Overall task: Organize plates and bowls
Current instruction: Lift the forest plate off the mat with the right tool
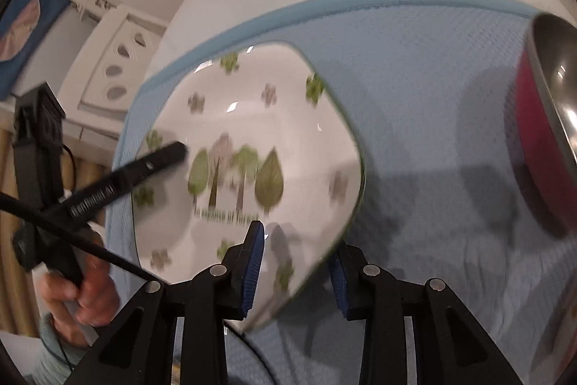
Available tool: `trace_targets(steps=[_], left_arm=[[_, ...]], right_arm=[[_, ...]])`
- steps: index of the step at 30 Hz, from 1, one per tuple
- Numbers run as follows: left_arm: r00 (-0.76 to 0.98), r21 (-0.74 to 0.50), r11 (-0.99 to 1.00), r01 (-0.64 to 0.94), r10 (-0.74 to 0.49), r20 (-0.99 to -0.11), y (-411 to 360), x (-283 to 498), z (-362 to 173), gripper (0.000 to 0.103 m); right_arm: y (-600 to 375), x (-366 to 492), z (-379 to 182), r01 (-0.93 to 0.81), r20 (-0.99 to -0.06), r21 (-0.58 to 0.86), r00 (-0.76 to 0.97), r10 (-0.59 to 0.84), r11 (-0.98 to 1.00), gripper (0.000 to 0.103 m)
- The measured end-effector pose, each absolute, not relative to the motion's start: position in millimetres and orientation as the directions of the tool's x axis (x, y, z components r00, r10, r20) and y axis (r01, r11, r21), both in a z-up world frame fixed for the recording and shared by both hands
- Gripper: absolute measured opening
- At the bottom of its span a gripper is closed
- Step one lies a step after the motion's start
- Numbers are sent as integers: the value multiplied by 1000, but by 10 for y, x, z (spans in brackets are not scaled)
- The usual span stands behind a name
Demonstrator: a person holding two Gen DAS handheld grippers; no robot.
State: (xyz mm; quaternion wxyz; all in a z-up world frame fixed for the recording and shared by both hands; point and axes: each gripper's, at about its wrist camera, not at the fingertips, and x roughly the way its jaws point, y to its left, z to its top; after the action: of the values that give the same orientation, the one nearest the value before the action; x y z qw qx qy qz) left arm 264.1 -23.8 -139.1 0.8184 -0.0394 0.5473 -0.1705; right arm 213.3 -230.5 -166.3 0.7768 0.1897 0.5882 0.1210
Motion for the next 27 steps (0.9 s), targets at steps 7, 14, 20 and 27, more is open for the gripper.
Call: trace_targets(steps=[7,14,20,27], left_arm=[[391,-227,944,240,-309,-867,-306,2549,-1208,39],[477,-212,932,294,-335,-812,-341,2220,-755,39],[535,-222,919,326,-373,-758,-283,1893,-346,39],[589,-218,909,355,-399,-703,-238,1338,59,39]], right_arm=[[-2127,2063,-1425,-76,-879,323,344,329,943,35],[-2197,1851,-1055,-116,-849,300,420,320,947,35],[-2174,1518,-643,-157,-809,275,495,317,949,35],[-2087,963,-266,-180,-776,266,542,321,947,34]])
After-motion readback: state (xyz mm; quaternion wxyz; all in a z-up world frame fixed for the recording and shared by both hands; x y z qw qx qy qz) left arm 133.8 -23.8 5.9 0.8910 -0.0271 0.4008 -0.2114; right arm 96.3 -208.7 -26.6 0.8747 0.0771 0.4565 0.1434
